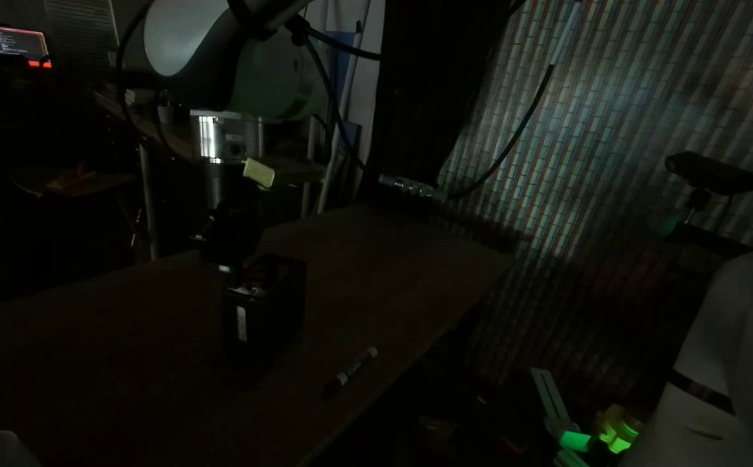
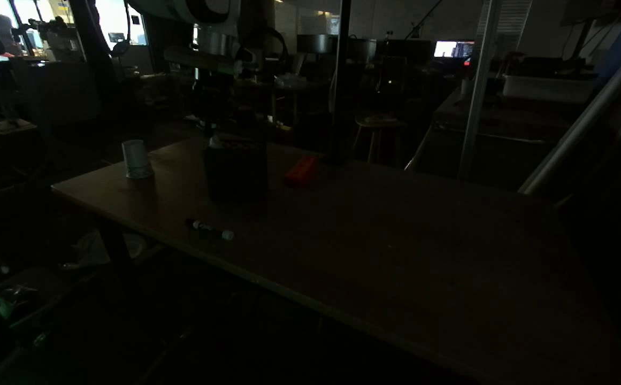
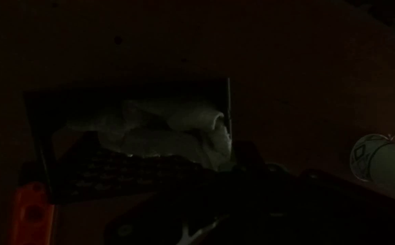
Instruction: Pick up the cloth and put it in the box
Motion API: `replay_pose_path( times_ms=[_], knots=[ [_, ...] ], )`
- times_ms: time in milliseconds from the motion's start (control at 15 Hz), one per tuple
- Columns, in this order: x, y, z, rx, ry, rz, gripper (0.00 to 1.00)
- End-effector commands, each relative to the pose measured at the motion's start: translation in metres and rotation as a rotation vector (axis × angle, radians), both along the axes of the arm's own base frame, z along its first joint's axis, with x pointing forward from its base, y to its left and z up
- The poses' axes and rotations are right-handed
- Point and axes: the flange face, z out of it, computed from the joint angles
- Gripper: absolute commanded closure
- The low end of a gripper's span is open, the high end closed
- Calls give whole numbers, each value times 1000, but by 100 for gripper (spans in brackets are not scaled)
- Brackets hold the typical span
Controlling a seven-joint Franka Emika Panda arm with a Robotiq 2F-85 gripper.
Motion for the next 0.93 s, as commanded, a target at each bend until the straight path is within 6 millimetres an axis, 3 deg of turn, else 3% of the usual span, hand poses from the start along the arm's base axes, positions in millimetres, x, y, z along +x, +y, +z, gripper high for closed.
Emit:
replay_pose_path(
  times_ms=[0, 867],
  knots=[
    [13, -9, 4, -8, -23, 7, 100],
    [20, -18, -24, 1, 21, 4, 100]
  ],
)
